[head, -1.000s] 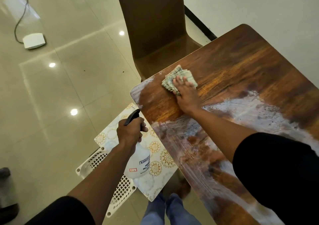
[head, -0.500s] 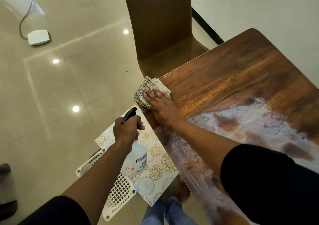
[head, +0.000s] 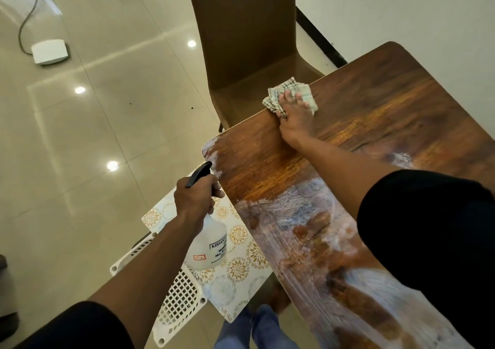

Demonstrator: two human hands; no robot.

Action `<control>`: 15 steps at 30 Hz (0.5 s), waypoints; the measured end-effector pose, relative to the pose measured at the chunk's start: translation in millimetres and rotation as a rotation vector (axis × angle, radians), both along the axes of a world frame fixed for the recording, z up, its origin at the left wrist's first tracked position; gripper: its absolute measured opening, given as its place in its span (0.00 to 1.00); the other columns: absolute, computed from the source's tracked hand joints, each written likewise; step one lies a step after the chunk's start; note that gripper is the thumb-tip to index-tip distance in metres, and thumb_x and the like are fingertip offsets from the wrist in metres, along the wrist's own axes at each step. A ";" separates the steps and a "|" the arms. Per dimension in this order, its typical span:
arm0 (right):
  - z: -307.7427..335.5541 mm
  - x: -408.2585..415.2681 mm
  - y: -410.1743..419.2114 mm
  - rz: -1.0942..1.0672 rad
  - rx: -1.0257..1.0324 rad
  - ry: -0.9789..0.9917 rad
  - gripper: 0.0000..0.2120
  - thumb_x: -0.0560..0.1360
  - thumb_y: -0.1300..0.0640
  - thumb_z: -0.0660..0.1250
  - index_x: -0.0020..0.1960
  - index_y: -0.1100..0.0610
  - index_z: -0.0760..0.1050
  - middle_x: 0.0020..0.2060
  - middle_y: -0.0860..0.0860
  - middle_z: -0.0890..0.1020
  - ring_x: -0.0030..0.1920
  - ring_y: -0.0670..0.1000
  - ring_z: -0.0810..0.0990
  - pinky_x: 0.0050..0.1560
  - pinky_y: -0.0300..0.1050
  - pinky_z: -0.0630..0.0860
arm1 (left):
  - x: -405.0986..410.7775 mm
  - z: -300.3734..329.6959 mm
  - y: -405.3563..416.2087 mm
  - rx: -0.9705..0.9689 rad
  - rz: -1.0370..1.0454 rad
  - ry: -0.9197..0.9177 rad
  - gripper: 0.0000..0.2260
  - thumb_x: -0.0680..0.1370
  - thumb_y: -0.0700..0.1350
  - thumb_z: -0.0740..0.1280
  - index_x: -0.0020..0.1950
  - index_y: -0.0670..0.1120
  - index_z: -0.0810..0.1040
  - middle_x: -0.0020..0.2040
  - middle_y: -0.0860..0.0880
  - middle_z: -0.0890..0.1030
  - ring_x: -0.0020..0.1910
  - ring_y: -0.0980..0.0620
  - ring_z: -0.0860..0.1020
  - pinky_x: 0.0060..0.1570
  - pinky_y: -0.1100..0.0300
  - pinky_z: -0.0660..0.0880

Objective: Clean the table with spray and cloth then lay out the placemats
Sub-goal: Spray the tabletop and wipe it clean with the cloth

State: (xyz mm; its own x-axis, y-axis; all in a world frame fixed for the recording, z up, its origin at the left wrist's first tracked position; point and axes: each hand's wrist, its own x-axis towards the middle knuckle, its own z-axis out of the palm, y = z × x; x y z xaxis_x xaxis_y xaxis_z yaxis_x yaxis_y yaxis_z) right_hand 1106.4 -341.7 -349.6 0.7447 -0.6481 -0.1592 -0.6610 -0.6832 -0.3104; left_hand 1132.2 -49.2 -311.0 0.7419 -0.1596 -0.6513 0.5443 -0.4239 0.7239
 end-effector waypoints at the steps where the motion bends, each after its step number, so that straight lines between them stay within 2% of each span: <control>1: -0.7 2.4 11.4 -0.011 -0.007 -0.002 0.29 0.85 0.56 0.57 0.84 0.49 0.53 0.83 0.47 0.52 0.83 0.53 0.47 0.81 0.50 0.45 | 0.6 -0.8 0.9 -0.001 0.002 0.001 0.10 0.78 0.40 0.70 0.37 0.39 0.84 0.33 0.40 0.84 0.23 0.49 0.68 0.27 0.59 0.68; 3: -2.0 3.4 41.1 0.042 -0.016 -0.033 0.29 0.85 0.57 0.56 0.84 0.50 0.52 0.83 0.49 0.53 0.83 0.55 0.48 0.81 0.52 0.46 | 1.7 -0.8 2.8 -0.003 0.009 0.000 0.10 0.78 0.40 0.71 0.37 0.40 0.84 0.33 0.40 0.84 0.23 0.48 0.69 0.27 0.59 0.68; 6: -6.8 -0.4 96.8 0.232 0.015 -0.110 0.28 0.85 0.57 0.55 0.83 0.49 0.53 0.83 0.49 0.54 0.83 0.54 0.47 0.82 0.53 0.46 | 4.7 1.6 4.9 -0.021 0.022 -0.004 0.09 0.79 0.40 0.71 0.39 0.42 0.84 0.32 0.42 0.84 0.25 0.46 0.69 0.28 0.58 0.68; 8: -9.1 -0.5 132.5 0.377 0.019 -0.108 0.25 0.86 0.53 0.50 0.83 0.49 0.54 0.83 0.47 0.53 0.83 0.53 0.47 0.82 0.52 0.45 | 5.7 4.1 6.5 -0.029 0.030 -0.007 0.09 0.79 0.40 0.71 0.39 0.44 0.84 0.32 0.43 0.83 0.28 0.45 0.70 0.29 0.57 0.67; 10: -11.3 1.5 149.7 0.467 0.026 -0.095 0.28 0.85 0.46 0.44 0.83 0.50 0.55 0.82 0.47 0.54 0.83 0.52 0.47 0.82 0.51 0.45 | 4.9 5.4 9.2 -0.021 0.034 -0.008 0.08 0.79 0.40 0.71 0.41 0.42 0.84 0.32 0.42 0.84 0.28 0.45 0.70 0.29 0.57 0.67; 11: -10.6 2.2 148.6 0.496 0.022 -0.094 0.28 0.84 0.45 0.45 0.83 0.50 0.56 0.82 0.47 0.55 0.83 0.51 0.48 0.82 0.51 0.45 | 4.1 5.4 10.6 -0.015 0.034 -0.008 0.07 0.79 0.40 0.71 0.41 0.41 0.85 0.32 0.42 0.84 0.28 0.45 0.70 0.29 0.57 0.67; 15: -6.1 2.1 113.2 0.531 0.073 -0.098 0.28 0.84 0.58 0.56 0.82 0.46 0.57 0.82 0.44 0.56 0.83 0.49 0.50 0.81 0.50 0.48 | -3.3 9.3 17.3 -0.019 0.020 -0.005 0.09 0.79 0.40 0.71 0.40 0.41 0.84 0.31 0.43 0.84 0.28 0.45 0.70 0.29 0.58 0.67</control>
